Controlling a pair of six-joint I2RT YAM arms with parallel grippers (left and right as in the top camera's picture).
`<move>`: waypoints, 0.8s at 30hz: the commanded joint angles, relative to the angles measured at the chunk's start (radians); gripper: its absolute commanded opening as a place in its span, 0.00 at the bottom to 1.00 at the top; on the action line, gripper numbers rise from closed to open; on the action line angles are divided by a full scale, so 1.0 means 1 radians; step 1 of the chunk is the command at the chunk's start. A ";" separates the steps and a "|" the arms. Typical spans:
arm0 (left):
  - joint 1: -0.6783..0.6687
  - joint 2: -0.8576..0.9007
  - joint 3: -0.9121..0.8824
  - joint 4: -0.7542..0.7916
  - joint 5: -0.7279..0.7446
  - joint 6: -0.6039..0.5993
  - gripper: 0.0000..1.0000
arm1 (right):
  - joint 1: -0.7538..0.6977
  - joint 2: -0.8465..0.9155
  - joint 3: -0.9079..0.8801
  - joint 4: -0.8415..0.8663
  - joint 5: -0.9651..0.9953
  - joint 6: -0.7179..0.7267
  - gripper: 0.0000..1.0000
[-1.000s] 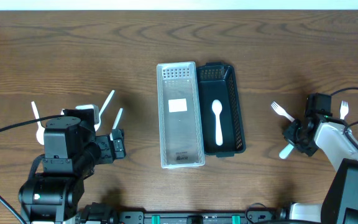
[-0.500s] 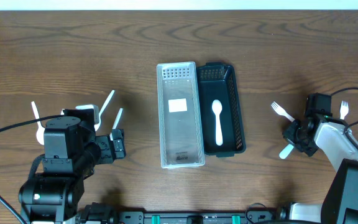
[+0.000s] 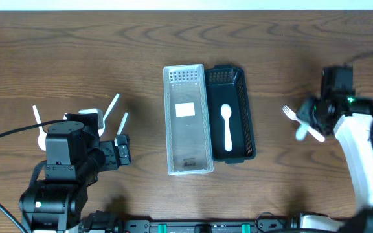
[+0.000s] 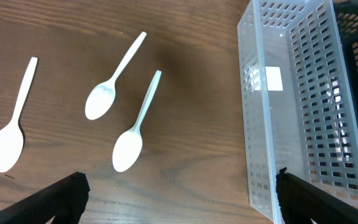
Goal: Pack container
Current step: 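Carry the fork with the right gripper and release it into the black basket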
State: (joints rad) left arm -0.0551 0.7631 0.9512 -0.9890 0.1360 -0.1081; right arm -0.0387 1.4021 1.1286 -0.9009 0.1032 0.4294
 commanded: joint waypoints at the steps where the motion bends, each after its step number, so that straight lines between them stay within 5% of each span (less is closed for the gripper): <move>1: 0.000 0.001 0.015 -0.001 0.010 -0.005 0.98 | 0.130 -0.030 0.088 -0.037 -0.028 -0.133 0.03; 11: 0.000 0.001 0.015 -0.001 0.010 -0.005 0.98 | 0.462 0.063 0.107 -0.008 -0.029 -0.092 0.05; 21: 0.000 0.001 0.015 -0.002 0.010 -0.005 0.98 | 0.541 0.332 0.107 0.095 -0.034 -0.112 0.06; 22: 0.000 0.001 0.015 -0.002 0.010 -0.005 0.98 | 0.544 0.345 0.107 0.105 -0.034 -0.122 0.07; 24: 0.000 0.001 0.015 -0.002 0.010 -0.005 0.98 | 0.546 0.351 0.107 0.111 -0.035 -0.142 0.26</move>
State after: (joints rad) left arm -0.0551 0.7631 0.9512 -0.9886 0.1360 -0.1081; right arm 0.4953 1.7550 1.2312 -0.7952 0.0624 0.3233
